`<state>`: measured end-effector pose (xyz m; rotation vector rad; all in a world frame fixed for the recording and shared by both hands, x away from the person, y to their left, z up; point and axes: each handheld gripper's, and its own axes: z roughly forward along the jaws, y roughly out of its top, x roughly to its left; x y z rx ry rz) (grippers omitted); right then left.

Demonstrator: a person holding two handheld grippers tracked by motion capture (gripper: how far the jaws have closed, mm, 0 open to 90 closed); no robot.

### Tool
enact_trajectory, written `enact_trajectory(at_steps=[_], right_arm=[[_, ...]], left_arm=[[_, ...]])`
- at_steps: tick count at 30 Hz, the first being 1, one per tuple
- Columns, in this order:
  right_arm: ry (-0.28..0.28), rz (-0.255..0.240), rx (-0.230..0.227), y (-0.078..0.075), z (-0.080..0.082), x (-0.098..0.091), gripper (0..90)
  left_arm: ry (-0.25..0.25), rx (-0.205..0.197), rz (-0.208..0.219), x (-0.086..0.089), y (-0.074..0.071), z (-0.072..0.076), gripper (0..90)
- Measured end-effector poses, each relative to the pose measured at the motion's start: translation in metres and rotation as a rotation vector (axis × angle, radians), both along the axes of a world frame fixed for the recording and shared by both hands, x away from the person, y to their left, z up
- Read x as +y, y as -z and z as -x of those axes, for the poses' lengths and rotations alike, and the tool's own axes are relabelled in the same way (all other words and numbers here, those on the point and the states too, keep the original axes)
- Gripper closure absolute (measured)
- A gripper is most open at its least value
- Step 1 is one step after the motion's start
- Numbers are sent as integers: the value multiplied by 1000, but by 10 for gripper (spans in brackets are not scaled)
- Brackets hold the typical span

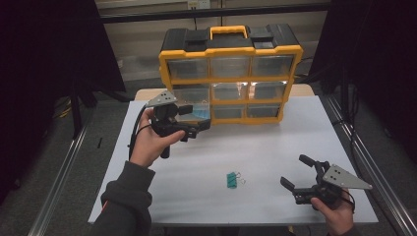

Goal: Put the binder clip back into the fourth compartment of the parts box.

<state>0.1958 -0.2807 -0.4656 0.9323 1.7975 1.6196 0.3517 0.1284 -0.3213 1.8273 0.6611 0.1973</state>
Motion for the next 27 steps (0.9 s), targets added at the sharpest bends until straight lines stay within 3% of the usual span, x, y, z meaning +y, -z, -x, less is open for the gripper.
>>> enact_trajectory(at_steps=[5, 13, 27], right_arm=[[0, -1, -2, 0, 0, 0, 6], [-1, 0, 2, 0, 0, 0, 6], [-3, 2, 3, 0, 0, 0, 6]], left_arm=[[14, 5, 15, -2, 13, 4, 95], [40, 23, -13, -9, 41, 15, 81], [68, 57, -14, -16, 72, 27, 69]])
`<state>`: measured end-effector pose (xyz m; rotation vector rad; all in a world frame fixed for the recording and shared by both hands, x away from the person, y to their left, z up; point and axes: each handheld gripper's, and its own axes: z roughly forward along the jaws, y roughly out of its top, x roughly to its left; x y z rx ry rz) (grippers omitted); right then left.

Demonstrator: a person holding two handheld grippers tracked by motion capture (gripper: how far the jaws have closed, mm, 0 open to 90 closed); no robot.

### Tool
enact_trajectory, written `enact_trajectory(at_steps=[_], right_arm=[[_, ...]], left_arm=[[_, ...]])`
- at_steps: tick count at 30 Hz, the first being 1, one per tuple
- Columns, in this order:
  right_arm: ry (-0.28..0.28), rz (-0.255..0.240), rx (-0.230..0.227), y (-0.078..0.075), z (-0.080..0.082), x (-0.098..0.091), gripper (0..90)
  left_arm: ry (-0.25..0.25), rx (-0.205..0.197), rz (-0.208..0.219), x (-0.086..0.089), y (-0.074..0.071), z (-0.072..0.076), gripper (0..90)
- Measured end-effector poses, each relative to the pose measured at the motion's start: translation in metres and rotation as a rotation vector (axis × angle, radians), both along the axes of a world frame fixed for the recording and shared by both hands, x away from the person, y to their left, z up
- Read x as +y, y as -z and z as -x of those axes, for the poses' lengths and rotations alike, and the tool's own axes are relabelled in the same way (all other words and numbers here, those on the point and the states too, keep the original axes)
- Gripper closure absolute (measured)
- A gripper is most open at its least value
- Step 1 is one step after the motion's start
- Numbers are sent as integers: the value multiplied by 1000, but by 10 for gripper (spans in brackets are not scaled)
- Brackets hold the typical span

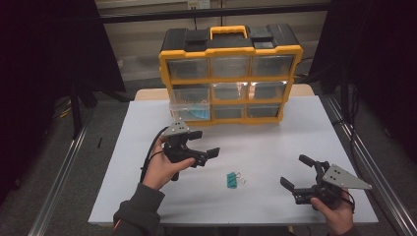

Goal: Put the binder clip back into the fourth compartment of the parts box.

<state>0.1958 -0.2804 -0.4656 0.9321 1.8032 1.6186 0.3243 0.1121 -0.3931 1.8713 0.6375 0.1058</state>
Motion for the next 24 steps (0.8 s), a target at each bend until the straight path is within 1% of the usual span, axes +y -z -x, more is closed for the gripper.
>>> enact_trajectory(at_steps=[3, 4, 7, 8, 9, 13, 14, 15, 18, 20, 21, 23, 24], right_arm=[[-2, 5, 0, 0, 0, 0, 6], [1, 1, -1, 0, 0, 0, 5], [1, 1, -1, 0, 0, 0, 6], [1, 1, -1, 0, 0, 0, 6], [2, 1, -1, 0, 0, 0, 6], [3, 1, -4, 0, 0, 0, 6], [3, 1, -4, 0, 0, 0, 6], [0, 1, -1, 0, 0, 0, 6], [1, 0, 0, 0, 0, 0, 6], [0, 0, 0, 0, 0, 0, 6], [1, 0, 0, 0, 0, 0, 6], [0, 0, 0, 0, 0, 0, 6], [0, 0, 0, 0, 0, 0, 6]], left_arm=[[9, 3, 8, -2, 4, 1, 63], [16, -1, 4, -3, 6, 2, 60], [29, 8, 6, -8, 13, 6, 50], [38, 6, -2, -9, 15, 6, 48], [40, 13, 1, -11, 17, 7, 44], [53, 14, -13, -15, 26, 9, 37], [53, 14, -13, -15, 26, 9, 36], [67, 15, -13, -17, 31, 9, 36], [80, 22, -14, -21, 35, 11, 36], [86, 22, -33, -24, 38, 12, 36], [97, 26, -37, -27, 42, 13, 37], [100, 20, -51, -29, 46, 15, 47], [100, 20, -51, -29, 46, 15, 53]])
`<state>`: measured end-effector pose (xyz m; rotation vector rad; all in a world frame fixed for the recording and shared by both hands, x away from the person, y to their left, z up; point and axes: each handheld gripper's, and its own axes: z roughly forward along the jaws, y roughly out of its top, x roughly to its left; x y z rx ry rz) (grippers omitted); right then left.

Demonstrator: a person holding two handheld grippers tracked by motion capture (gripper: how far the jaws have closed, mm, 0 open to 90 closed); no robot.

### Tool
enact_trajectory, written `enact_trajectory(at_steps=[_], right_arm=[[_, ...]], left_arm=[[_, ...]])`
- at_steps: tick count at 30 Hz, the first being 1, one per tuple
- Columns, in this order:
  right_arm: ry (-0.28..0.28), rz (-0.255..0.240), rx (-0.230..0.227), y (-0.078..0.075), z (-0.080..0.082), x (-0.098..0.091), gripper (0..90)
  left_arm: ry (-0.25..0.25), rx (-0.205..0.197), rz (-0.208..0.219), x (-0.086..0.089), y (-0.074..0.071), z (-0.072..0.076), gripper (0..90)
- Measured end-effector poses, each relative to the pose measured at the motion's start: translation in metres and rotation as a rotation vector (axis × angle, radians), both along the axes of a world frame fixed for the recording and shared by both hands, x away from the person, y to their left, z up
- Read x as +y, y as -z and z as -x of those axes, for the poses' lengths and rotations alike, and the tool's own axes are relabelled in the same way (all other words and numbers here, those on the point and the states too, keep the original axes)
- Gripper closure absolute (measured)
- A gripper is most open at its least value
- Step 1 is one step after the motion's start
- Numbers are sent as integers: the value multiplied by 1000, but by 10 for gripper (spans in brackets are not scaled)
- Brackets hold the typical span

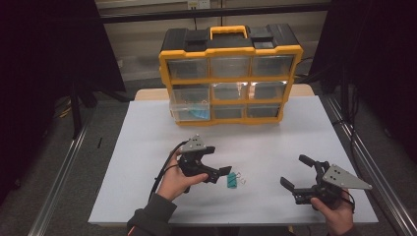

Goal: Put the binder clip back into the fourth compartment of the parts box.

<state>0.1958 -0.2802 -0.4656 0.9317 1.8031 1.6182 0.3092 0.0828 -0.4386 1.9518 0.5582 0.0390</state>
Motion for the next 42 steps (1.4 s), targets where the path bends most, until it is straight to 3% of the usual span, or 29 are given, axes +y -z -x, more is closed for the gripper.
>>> enact_trajectory(at_steps=[11, 13, 20, 25, 37, 42], right_arm=[[-2, -1, -2, 0, 0, 1, 6], [0, 0, -1, 0, 0, 1, 6], [-1, -4, 1, 0, 0, 1, 6], [-5, -3, 3, 0, 0, 0, 5], [-7, -5, 2, 0, 0, 1, 5], [-8, -4, 3, 0, 0, 0, 4]], left_arm=[[58, 15, -65, -16, 21, 6, 111], [68, 15, -95, -19, 27, 6, 120], [102, 18, -117, -26, 38, 7, 161], [119, 4, -173, -32, 45, 8, 194], [159, -4, -186, -34, 46, 9, 350], [188, -10, -226, -37, 46, 9, 384]])
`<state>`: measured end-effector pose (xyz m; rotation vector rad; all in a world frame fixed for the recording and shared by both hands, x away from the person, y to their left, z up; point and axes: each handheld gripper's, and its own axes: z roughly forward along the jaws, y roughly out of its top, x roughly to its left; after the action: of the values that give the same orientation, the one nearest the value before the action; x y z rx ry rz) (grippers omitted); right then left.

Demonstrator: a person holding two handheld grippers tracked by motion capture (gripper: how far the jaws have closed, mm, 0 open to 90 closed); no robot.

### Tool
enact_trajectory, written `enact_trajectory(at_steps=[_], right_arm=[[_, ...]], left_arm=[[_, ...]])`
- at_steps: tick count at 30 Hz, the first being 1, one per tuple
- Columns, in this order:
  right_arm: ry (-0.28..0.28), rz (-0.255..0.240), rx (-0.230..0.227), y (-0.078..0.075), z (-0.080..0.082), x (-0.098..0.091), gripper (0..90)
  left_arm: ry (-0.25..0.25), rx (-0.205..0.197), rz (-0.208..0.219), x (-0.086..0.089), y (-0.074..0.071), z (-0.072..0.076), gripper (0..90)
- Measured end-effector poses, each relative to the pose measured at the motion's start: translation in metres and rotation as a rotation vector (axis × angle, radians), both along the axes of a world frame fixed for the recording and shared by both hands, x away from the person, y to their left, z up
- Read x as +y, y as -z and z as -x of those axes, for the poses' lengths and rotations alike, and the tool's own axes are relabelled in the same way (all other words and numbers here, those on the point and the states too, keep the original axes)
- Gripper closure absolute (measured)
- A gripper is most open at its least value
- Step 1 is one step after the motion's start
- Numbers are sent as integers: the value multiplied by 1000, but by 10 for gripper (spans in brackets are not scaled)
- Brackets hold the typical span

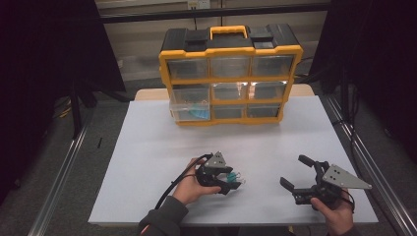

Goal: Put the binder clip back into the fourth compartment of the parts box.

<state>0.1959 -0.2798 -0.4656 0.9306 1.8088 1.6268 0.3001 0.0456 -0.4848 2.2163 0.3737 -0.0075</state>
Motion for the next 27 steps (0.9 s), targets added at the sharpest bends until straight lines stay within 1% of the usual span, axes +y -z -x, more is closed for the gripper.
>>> enact_trajectory(at_steps=[1, 2, 3, 4, 5, 6, 7, 8, 9, 10, 11, 12, 13, 14, 15, 16, 17, 19, 20, 21, 22, 23, 24, 25, 26, 27], right_arm=[[0, 0, -1, 0, 0, 0, 4], [1, -1, -1, 0, 0, 0, 4], [-1, 0, -1, 0, 0, 0, 5], [-1, 0, -1, 0, 0, 0, 5], [-1, -2, 0, 0, 0, 0, 4], [0, -3, -1, 0, 0, 0, 4], [-1, -1, 0, 0, 0, 0, 4], [-1, -1, -2, 0, 0, 0, 4], [-2, -1, -1, 0, 0, 0, 4], [-2, -1, -1, 0, 0, 0, 4], [-3, 0, -1, 0, 0, 0, 4], [-3, 0, -1, 0, 0, 0, 4], [0, -2, -1, 0, 0, 0, 4], [0, -2, -1, 0, 0, 0, 4], [-1, -1, 1, 0, 0, 0, 4], [1, -2, 0, 0, 0, 0, 4], [1, -1, -2, 0, 0, 1, 4], [1, -1, -2, 0, 0, 0, 4], [1, -1, -2, 0, 0, 0, 4], [1, -2, 0, 0, 0, 0, 4], [2, -3, 0, 0, 0, 0, 4], [0, -2, 1, 0, 0, 0, 4], [-1, -2, 1, 0, 0, 0, 5], [1, -3, 0, 0, 0, 0, 4], [1, -3, 0, 0, 0, 0, 4], [1, -3, 0, 0, 0, 0, 4]], left_arm=[[11, -2, -6, -1, 0, 0, 386], [11, -2, -6, -1, 0, 0, 390], [28, -25, -27, -3, 1, 0, 393], [28, -25, -27, -3, 1, 0, 394], [40, -42, -59, -4, 0, 1, 397], [41, -58, -63, -5, 0, 1, 416], [41, -57, -69, -4, 0, 1, 435], [41, -56, -65, -4, 0, 1, 446], [44, -61, -79, -3, -1, 1, 462], [44, -62, -57, -4, 0, 1, 470], [44, -62, -57, -4, 0, 1, 490], [48, -69, -68, -3, -1, 1, 490], [40, -45, -63, -3, -1, 2, 497], [40, -45, -63, -3, -1, 2, 499], [39, -28, -93, -2, -4, 1, 499], [32, -23, -69, -2, -3, 1, 499], [28, -12, -87, -1, -5, 1, 499], [26, -13, -94, 0, -6, 0, 499], [29, -3, -86, 1, -7, 0, 499], [8, 20, -55, 3, -8, -1, 499], [8, 20, -55, 3, -8, -1, 499], [-11, 22, -40, 5, -12, -2, 499], [-20, 30, -14, 6, -13, -2, 499], [-17, 34, -19, 8, -15, -4, 499], [-17, 34, -19, 8, -15, -4, 499], [-27, 37, 1, 10, -17, -5, 499]])
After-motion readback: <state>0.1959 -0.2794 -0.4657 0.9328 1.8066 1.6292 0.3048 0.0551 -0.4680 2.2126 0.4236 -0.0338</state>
